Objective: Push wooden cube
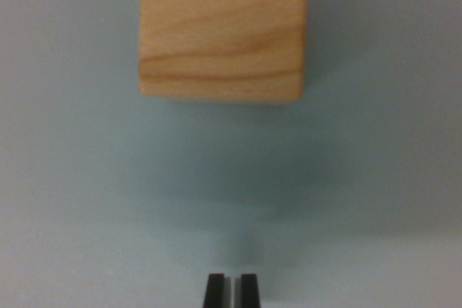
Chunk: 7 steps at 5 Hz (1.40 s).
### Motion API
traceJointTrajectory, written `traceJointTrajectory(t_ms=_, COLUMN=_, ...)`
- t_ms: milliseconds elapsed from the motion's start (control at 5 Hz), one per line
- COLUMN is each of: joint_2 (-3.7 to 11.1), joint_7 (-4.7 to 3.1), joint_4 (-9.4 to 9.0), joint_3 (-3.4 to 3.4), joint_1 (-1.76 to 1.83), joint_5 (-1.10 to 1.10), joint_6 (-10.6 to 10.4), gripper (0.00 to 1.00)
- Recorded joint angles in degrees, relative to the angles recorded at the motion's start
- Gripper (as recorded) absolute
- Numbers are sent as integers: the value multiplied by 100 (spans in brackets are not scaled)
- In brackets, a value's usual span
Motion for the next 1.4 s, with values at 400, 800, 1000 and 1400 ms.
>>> traceJointTrajectory(t_ms=400, joint_2=1, joint_7=-3, joint_4=-15, joint_3=-2, joint_1=-1, joint_5=-1, joint_6=-15, gripper=0)
traceJointTrajectory(t_ms=800, joint_2=1, joint_7=-3, joint_4=-15, joint_3=-2, joint_1=-1, joint_5=-1, joint_6=-15, gripper=0)
traceJointTrajectory(t_ms=1000, joint_2=1, joint_7=-3, joint_4=-15, joint_3=-2, joint_1=-1, joint_5=-1, joint_6=-15, gripper=0)
traceJointTrajectory(t_ms=1400, joint_2=1, joint_7=-3, joint_4=-15, joint_3=-2, joint_1=-1, joint_5=-1, joint_6=-15, gripper=100)
